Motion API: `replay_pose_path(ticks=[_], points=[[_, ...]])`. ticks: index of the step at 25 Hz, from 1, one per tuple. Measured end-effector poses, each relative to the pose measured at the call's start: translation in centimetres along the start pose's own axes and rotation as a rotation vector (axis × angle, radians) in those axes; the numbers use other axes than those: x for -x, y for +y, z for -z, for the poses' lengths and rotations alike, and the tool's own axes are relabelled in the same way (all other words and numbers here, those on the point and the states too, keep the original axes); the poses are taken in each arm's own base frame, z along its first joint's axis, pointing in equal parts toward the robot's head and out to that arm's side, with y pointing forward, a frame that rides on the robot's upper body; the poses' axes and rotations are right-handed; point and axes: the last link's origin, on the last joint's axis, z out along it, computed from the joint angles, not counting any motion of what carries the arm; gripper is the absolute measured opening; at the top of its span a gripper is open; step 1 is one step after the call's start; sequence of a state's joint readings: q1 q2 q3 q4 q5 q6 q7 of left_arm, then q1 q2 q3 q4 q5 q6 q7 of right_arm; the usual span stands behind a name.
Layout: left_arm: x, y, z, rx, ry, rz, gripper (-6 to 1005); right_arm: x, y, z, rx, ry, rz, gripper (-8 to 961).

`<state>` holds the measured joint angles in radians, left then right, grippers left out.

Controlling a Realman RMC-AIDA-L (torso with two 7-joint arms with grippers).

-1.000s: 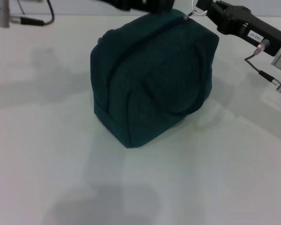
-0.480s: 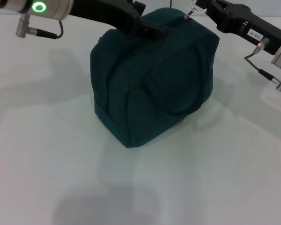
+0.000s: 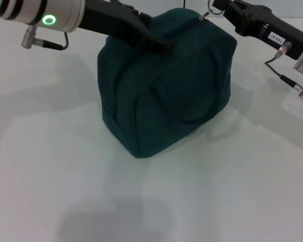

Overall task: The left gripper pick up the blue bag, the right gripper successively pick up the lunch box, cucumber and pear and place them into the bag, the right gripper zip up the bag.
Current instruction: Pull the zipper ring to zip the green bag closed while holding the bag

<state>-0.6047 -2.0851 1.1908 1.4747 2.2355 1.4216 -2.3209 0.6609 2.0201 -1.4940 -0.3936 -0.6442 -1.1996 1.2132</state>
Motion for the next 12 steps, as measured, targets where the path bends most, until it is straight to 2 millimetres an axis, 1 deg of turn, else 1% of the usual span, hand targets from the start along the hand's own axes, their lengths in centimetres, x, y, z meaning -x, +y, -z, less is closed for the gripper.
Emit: replay_pose_path(ticks=[6,12], points=[[0.75,0.27,-0.33,0.004,-0.013,-0.02,865,0.01,0.01,-0.02,0.001,0.0,-0.001,91],[0.68,0.49,-0.28,0.012,0.002,-0.019,865,-0.03,-0.02,0.02,-0.001,0.001,-0.003,92]])
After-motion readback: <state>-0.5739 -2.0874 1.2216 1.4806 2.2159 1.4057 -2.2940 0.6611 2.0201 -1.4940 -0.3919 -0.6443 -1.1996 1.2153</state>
